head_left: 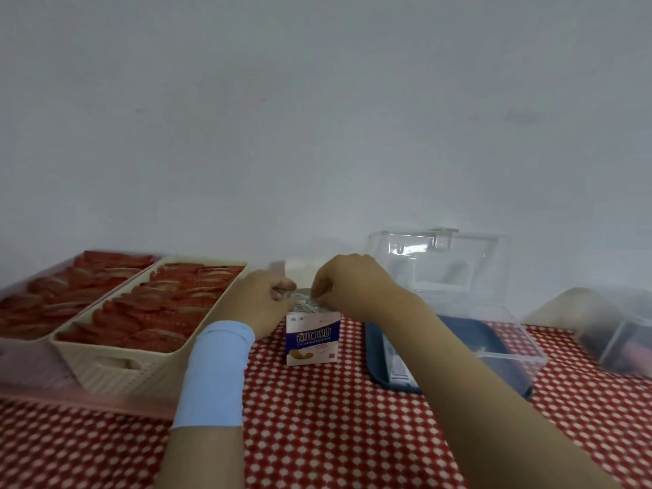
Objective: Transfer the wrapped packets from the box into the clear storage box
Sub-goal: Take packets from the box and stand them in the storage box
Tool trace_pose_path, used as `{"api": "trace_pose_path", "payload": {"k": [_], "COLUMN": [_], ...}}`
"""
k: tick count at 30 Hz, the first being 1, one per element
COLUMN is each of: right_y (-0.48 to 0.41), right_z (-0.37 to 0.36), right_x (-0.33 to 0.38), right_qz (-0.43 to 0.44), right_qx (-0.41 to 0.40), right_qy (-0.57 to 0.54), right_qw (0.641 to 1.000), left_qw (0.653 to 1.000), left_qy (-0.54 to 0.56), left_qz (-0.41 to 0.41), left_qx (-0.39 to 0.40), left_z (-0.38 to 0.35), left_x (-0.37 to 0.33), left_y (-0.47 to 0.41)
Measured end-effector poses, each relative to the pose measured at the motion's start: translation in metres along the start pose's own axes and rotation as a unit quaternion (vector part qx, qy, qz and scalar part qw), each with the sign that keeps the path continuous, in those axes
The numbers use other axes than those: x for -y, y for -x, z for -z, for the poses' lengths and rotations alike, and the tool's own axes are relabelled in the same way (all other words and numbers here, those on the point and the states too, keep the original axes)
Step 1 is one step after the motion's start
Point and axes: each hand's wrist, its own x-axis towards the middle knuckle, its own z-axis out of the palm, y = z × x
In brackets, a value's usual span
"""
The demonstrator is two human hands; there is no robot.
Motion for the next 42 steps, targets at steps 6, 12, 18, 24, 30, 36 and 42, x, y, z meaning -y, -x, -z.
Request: {"api": "trace_pose_path", "payload": {"k": [6,12,18,24,30,36,42], "right_y": [-0.011,-0.008,0.001,0.004,0.006,0.01,0.007], "right_z": [-0.011,-0.015,-0.017,-0.021,-0.025,-0.026,-0.019], "right_x": [0.002,0.003,-0.008,-0.013,-0.021,-0.022,-0.022], "right_qz": [-0.027,-0.026,-0.069,-0.051,-0.027,-0.029,-0.051], "right_qx": [0.002,-0.008,-0.011,-0.027,-0.172,-0.088,-0.122], "right_qy": [0.131,0.115,-0.012,0.002,-0.104,-0.183,-0.191], "right_qw": [0.991,0.993,0.997,0.998,0.979,0.979,0.973], "left_qw": [1.0,0.999,0.998,0.996,0.995,0.995,0.995], "left_qy": [0.018,-0.007,-0.025,-0.049,-0.035,-0.007,0.004], "left_qz": [-0.005,-0.045,-0.058,-0.068,-0.07,-0.051,-0.053], "left_qx": [-0.011,-0.014,-0.018,-0.033,-0.061,-0.084,-0.079], "left_z": [0.0,-0.002,-0.001,-0.009,-0.014,-0.02,-0.019], "left_x": [0.001,-0.011,-0.016,-0.021,-0.022,-0.021,-0.022], "left_y": [0.0,0.005,0.005,0.003,0.002,-0.001,0.0]}}
